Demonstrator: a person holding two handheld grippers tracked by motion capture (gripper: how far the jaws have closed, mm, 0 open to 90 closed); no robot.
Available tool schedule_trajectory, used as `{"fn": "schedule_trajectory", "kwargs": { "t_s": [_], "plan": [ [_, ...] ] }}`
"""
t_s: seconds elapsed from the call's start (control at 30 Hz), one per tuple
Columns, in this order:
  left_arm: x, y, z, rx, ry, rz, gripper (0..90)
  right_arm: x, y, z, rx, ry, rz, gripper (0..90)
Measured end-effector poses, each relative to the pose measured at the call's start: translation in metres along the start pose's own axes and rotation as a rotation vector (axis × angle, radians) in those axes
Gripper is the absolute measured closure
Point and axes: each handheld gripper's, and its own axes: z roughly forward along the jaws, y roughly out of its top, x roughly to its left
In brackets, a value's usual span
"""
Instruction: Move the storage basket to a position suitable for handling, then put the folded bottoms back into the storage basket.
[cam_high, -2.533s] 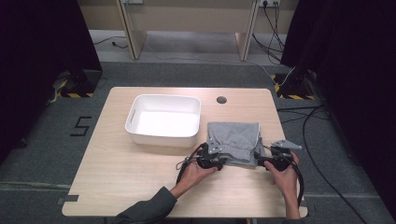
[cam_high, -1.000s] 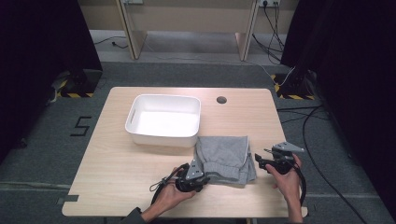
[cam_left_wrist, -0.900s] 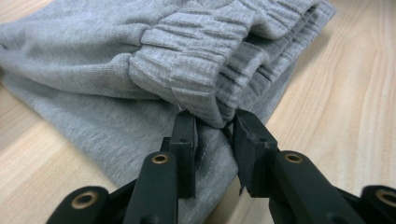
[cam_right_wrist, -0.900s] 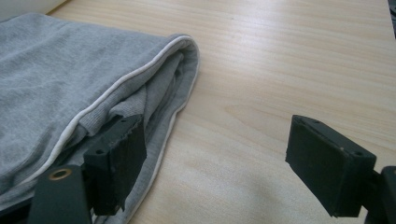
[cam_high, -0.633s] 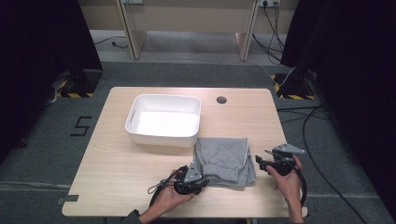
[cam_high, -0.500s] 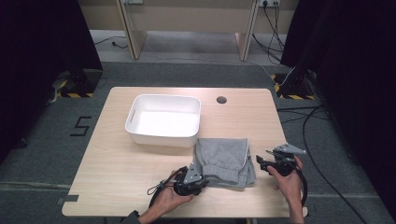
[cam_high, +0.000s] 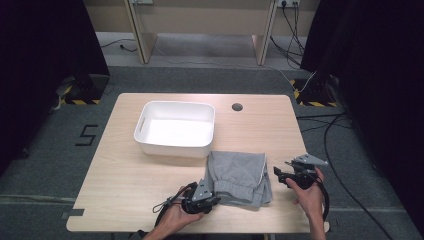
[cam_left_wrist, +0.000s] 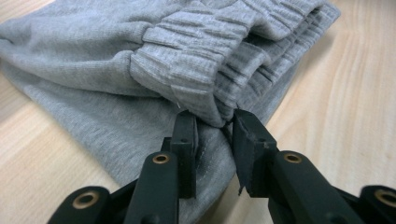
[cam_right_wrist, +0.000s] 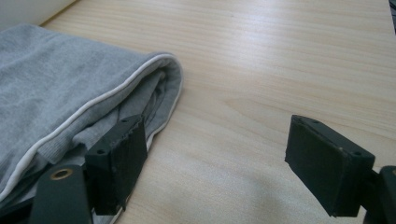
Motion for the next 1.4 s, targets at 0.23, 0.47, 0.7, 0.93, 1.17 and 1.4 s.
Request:
{"fn": "schedule_trajectory", "kwargs": {
  "t_s": [0.23, 0.47, 0.7, 0.93, 1.17, 1.4],
  "plan": [
    [-0.003, -0.006, -0.007, 0.003, -0.013, -0.010, 70.1, 0.004, 0.000, -0.001, 0.003, 0.020, 0.011, 21.5],
    [-0.005, -0.008, -0.010, 0.000, -0.017, -0.014, 69.9, 0.006, 0.004, -0.004, -0.011, 0.033, 0.011, 21.4],
    [-0.009, -0.014, -0.018, 0.005, -0.027, -0.018, 69.9, 0.011, 0.007, -0.008, -0.020, 0.040, 0.005, 21.4],
    [-0.010, -0.018, -0.023, 0.004, -0.031, -0.021, 69.6, 0.016, 0.009, -0.008, -0.016, 0.049, 0.002, 21.4],
    [-0.013, -0.021, -0.026, 0.003, -0.028, -0.027, 69.2, 0.019, 0.010, -0.009, -0.018, 0.056, -0.010, 21.4],
    [-0.013, -0.021, -0.027, 0.003, -0.034, -0.035, 68.8, 0.023, 0.013, -0.010, -0.021, 0.074, -0.018, 21.4]
  ]
}}
